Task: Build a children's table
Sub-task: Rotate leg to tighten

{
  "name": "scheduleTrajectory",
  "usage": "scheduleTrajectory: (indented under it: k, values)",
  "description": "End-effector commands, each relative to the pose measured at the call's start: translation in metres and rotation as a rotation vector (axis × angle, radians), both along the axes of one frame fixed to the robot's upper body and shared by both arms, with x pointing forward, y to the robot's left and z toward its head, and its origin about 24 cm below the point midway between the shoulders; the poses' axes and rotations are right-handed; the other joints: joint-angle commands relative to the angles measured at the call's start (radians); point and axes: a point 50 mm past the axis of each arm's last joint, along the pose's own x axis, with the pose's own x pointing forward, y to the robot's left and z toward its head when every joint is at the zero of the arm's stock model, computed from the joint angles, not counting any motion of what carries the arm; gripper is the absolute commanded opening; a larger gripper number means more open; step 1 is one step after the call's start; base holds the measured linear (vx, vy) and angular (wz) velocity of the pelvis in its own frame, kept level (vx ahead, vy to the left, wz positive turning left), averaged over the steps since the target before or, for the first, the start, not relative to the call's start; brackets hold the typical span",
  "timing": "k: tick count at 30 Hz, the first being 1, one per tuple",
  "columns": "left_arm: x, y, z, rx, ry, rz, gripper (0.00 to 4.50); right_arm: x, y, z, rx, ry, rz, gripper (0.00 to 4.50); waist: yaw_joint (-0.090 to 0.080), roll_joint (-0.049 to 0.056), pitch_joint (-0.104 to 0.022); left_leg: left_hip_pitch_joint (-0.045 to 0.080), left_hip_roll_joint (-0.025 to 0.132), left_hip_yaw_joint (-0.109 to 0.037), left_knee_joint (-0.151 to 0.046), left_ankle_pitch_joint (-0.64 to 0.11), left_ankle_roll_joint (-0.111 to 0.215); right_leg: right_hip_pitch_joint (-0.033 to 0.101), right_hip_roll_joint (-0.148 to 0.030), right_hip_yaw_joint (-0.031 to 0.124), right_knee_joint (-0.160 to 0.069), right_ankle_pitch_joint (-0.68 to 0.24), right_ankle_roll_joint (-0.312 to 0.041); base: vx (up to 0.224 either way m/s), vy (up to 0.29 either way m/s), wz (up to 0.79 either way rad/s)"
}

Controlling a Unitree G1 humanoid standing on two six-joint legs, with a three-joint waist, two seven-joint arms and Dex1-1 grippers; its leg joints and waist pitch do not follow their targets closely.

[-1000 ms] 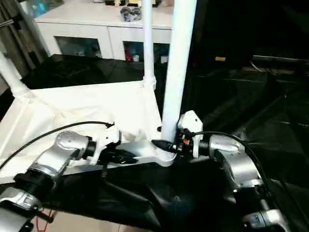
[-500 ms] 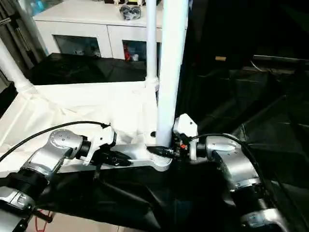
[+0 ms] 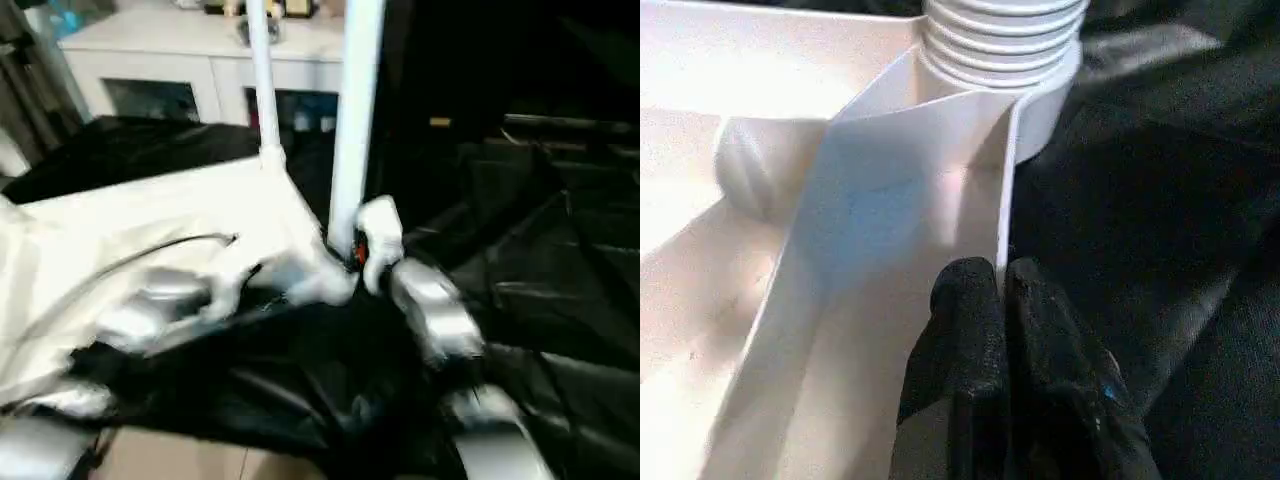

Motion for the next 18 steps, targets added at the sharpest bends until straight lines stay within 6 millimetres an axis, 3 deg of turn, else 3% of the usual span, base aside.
scheduleTrajectory:
  k: [1,2,3,4,6,8,18]
  values:
    - [0.013,-0.013,0.025,-0.045,-0.094,0.078,0.0,-0.033,0.033,-0.062,0.02,0.306,0.09,1.88,-0.013,0.002,-0.029,0.002,0.01,-0.025,-0.087,-0.564,-0.027,0.015,-0.036,0.0,-0.096,-0.575,-0.093,0.0,0.0,0.0]
    - [0.012,-0.016,0.025,-0.051,-0.089,0.07,0.0,-0.033,0.035,-0.064,0.016,0.321,0.085,1.88,-0.013,0.002,-0.029,0.002,0.01,-0.025,-0.087,-0.564,-0.027,0.015,-0.036,0.0,-0.096,-0.575,-0.093,0.0,0.0,0.0]
    - [0.01,-0.017,0.026,-0.058,-0.089,0.054,0.0,-0.034,0.036,-0.065,0.006,0.33,0.089,1.88,-0.013,0.001,-0.029,0.017,0.01,-0.02,-0.082,-0.594,-0.025,0.001,-0.035,0.0,-0.103,-0.57,-0.106,0.0,0.0,0.0]
    - [0.01,-0.017,0.026,-0.061,-0.09,0.047,0.0,-0.034,0.036,-0.066,-0.003,0.333,0.092,1.88,-0.015,0.0,-0.027,0.02,0.008,-0.019,-0.08,-0.606,-0.024,-0.004,-0.034,-0.001,-0.106,-0.577,-0.109,0.0,0.0,0.0]
    - [0.009,-0.015,0.026,-0.056,-0.095,0.034,0.0,-0.035,0.038,-0.067,-0.008,0.337,0.099,1.88,-0.02,0.002,-0.024,0.028,0.006,-0.018,-0.078,-0.63,-0.02,-0.008,-0.033,-0.007,-0.113,-0.605,-0.103,0.0,0.0,0.0]
    - [0.009,-0.014,0.026,-0.053,-0.096,0.028,0.0,-0.035,0.038,-0.067,-0.007,0.338,0.101,1.88,-0.025,0.005,-0.026,0.022,0.009,-0.022,-0.082,-0.631,-0.02,0.0,-0.035,-0.011,-0.113,-0.58,-0.102,0.0,0.0,0.0]
    - [0.0,-0.013,0.026,-0.042,-0.088,-0.075,0.0,-0.032,0.048,-0.067,-0.017,0.368,0.147,1.88,-0.033,0.004,-0.026,0.019,0.01,-0.023,-0.086,-0.645,-0.028,-0.002,-0.04,-0.006,-0.107,-0.57,-0.114,0.0,0.0,0.0]
